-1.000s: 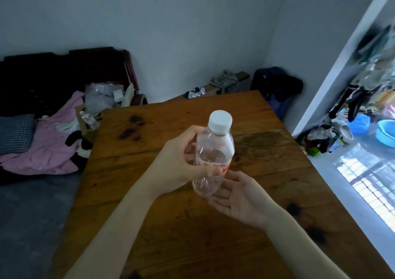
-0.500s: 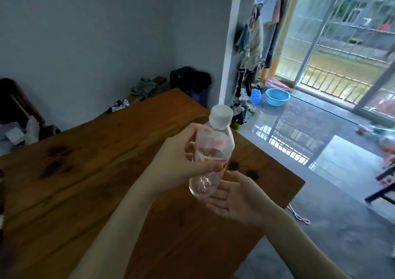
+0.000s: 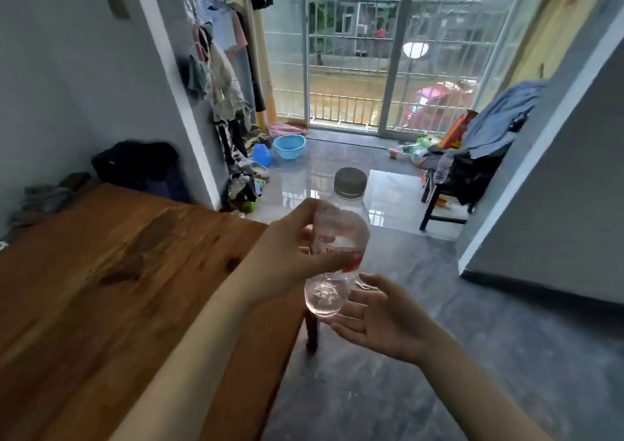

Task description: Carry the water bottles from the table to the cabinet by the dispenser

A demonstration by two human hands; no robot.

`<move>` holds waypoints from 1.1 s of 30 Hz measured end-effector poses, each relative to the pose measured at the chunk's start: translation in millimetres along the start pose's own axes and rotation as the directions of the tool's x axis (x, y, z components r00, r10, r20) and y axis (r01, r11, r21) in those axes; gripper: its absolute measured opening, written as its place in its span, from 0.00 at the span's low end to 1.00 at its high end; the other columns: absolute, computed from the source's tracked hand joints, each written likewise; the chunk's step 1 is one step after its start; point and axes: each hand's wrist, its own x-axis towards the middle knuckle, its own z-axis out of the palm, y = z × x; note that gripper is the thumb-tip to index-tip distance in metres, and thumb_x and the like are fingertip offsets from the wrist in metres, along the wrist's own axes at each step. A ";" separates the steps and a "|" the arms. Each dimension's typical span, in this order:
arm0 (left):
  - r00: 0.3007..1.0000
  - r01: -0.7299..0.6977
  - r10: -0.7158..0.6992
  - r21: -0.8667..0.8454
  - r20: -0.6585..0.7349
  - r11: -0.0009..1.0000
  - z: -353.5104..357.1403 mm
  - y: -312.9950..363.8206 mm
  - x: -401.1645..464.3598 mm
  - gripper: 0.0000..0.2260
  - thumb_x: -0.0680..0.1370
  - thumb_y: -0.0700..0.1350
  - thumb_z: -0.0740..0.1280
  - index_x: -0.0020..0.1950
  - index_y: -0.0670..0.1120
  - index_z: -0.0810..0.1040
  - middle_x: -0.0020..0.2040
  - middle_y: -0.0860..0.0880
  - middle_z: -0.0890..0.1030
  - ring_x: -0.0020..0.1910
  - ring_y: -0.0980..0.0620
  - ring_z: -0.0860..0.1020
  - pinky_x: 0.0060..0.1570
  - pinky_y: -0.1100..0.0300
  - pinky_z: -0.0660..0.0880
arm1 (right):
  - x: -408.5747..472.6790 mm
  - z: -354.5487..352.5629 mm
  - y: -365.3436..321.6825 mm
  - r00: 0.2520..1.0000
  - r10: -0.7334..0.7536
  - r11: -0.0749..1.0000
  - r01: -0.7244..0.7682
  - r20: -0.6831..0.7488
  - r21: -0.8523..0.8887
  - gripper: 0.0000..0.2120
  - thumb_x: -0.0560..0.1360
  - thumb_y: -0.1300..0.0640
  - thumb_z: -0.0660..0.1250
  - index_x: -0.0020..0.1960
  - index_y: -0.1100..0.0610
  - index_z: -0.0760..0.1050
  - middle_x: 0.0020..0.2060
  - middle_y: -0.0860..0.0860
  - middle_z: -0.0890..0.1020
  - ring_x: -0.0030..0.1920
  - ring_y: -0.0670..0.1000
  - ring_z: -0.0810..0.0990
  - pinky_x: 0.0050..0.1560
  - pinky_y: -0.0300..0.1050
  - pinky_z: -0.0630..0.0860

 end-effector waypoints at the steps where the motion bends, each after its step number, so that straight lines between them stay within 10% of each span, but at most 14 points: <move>1: 0.999 -0.014 0.014 0.003 0.034 1.000 18.5 9.4 7.6 0.29 0.66 0.59 0.78 0.65 0.55 0.74 0.58 0.59 0.84 0.54 0.64 0.83 0.51 0.69 0.80 | -16.5 -14.1 -3.1 0.999 -0.029 0.999 0.030 -0.017 0.042 0.28 0.66 0.53 0.75 0.62 0.66 0.78 0.65 0.65 0.78 0.63 0.64 0.78 0.55 0.54 0.80; 15: 0.882 -0.220 0.237 -0.089 0.408 0.971 282.0 120.6 60.0 0.25 0.71 0.50 0.79 0.65 0.54 0.73 0.58 0.60 0.82 0.57 0.63 0.82 0.47 0.71 0.79 | -228.8 -194.3 -3.1 0.907 -0.279 0.886 0.370 -0.317 0.279 0.27 0.75 0.50 0.64 0.69 0.65 0.71 0.63 0.65 0.79 0.62 0.67 0.79 0.51 0.52 0.81; 27: 0.585 -0.280 0.396 -0.282 0.708 0.918 438.6 199.2 65.2 0.28 0.68 0.54 0.80 0.65 0.53 0.75 0.56 0.54 0.85 0.56 0.55 0.84 0.56 0.51 0.83 | -366.1 -265.5 36.3 0.680 -0.381 0.664 0.673 -0.626 0.327 0.26 0.79 0.46 0.58 0.66 0.66 0.74 0.60 0.66 0.81 0.55 0.64 0.83 0.46 0.48 0.82; 31: 0.484 -0.263 0.437 -0.350 0.758 0.899 465.1 209.7 71.4 0.24 0.71 0.47 0.81 0.64 0.53 0.76 0.54 0.53 0.86 0.54 0.55 0.85 0.54 0.53 0.84 | -379.8 -270.9 43.2 0.607 -0.401 0.584 0.747 -0.686 0.319 0.23 0.78 0.48 0.58 0.46 0.67 0.80 0.52 0.67 0.82 0.46 0.62 0.83 0.43 0.49 0.82; 33: 0.422 -0.282 0.465 -0.375 0.778 0.883 473.5 215.2 78.5 0.24 0.71 0.48 0.80 0.64 0.54 0.76 0.54 0.54 0.85 0.55 0.56 0.84 0.54 0.57 0.83 | -379.8 -274.0 45.4 0.573 -0.426 0.528 0.786 -0.700 0.322 0.22 0.78 0.47 0.58 0.52 0.68 0.76 0.60 0.69 0.77 0.48 0.62 0.82 0.45 0.51 0.83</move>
